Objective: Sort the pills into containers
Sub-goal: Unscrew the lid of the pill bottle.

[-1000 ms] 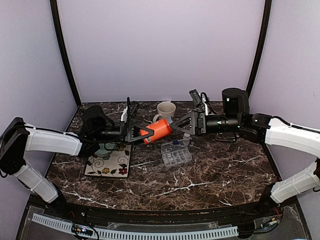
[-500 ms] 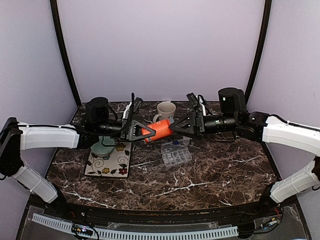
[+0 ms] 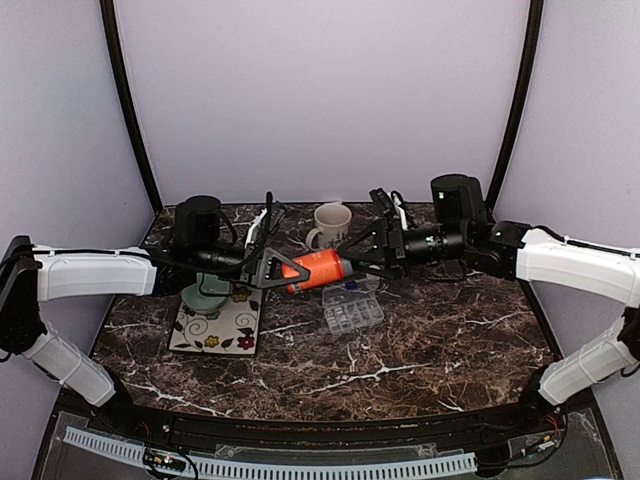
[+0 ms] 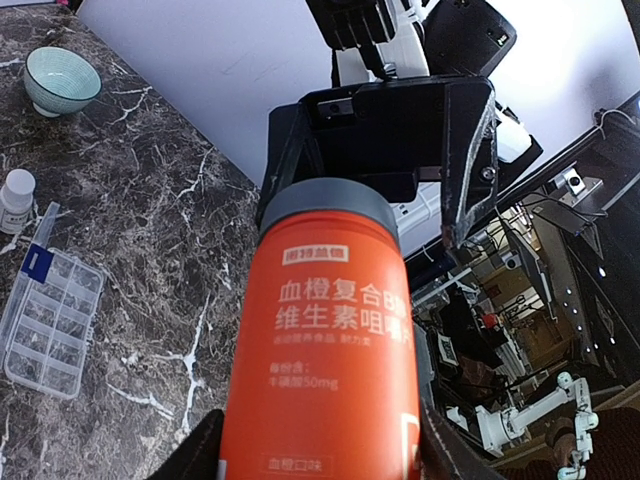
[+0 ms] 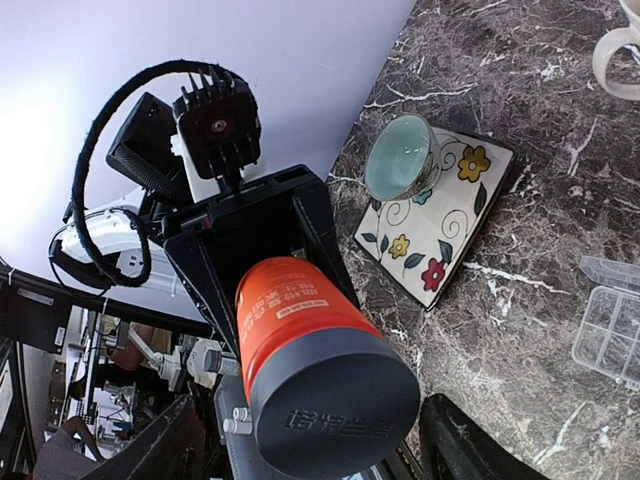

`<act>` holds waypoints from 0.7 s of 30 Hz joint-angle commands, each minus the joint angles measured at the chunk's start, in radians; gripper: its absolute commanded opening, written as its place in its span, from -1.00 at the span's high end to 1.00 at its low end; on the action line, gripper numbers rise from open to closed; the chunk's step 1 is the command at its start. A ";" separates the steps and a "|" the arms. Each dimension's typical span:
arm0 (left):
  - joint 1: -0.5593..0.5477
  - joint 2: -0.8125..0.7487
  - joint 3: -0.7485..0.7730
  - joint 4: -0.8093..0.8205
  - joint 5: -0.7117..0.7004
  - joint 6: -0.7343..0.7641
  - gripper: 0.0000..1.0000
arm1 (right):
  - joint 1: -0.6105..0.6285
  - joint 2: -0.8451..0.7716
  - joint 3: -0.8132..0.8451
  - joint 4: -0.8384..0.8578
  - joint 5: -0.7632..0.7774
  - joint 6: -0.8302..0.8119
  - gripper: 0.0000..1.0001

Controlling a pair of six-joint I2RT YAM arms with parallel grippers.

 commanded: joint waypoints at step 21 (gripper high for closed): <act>0.008 -0.024 0.083 -0.009 0.052 0.021 0.91 | -0.015 0.031 0.019 0.059 -0.074 -0.038 0.46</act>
